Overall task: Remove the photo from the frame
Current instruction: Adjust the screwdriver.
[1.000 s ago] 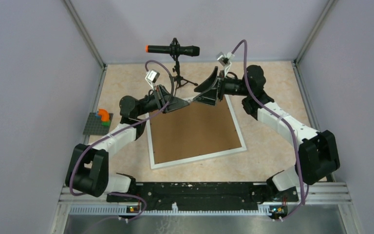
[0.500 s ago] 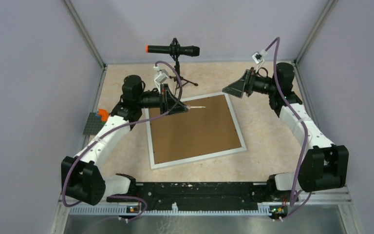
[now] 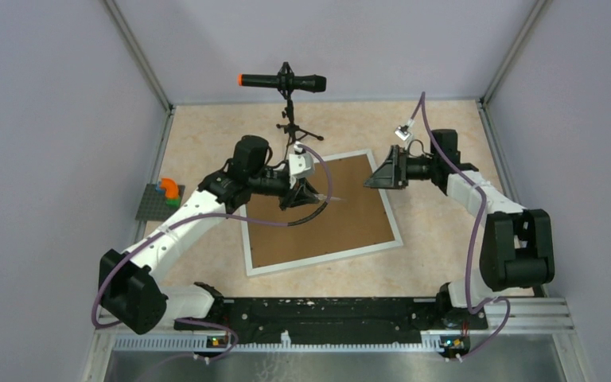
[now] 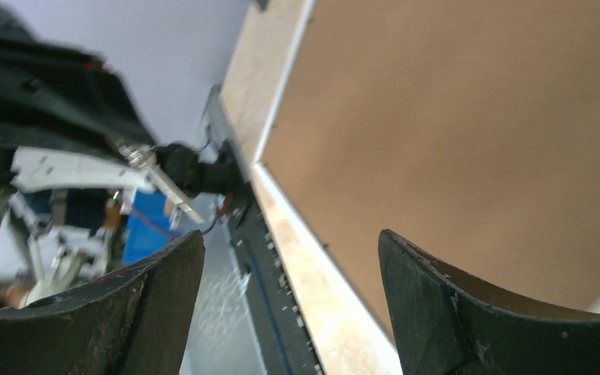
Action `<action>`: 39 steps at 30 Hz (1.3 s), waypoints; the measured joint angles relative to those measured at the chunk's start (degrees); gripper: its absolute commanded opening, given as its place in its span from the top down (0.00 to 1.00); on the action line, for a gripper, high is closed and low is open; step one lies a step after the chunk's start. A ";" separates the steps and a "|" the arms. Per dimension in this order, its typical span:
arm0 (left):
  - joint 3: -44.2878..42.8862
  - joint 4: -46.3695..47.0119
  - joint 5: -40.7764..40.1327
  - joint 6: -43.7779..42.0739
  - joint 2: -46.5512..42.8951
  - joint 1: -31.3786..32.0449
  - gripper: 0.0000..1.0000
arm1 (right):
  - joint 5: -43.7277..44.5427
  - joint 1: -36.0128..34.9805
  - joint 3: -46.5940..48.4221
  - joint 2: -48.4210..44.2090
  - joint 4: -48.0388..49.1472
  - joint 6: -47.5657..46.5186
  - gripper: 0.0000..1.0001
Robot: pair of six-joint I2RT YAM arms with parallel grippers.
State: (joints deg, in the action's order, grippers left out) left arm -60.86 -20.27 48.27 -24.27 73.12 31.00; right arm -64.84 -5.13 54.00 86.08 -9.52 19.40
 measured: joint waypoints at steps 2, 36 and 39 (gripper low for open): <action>0.00 0.83 0.09 -1.62 0.17 0.57 1.00 | -3.10 -2.91 0.00 -0.70 1.92 1.86 0.20; -0.63 5.25 2.43 15.17 -1.44 3.04 0.23 | -9.70 -18.10 2.38 -6.82 10.82 6.64 1.00; -0.72 5.44 6.64 24.85 -0.50 0.81 0.23 | -8.15 -18.10 4.87 -6.84 7.30 2.62 1.00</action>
State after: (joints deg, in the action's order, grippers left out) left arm -61.58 -14.83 54.92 0.58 72.62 31.81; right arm -72.99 -23.22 58.87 79.24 -2.22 22.02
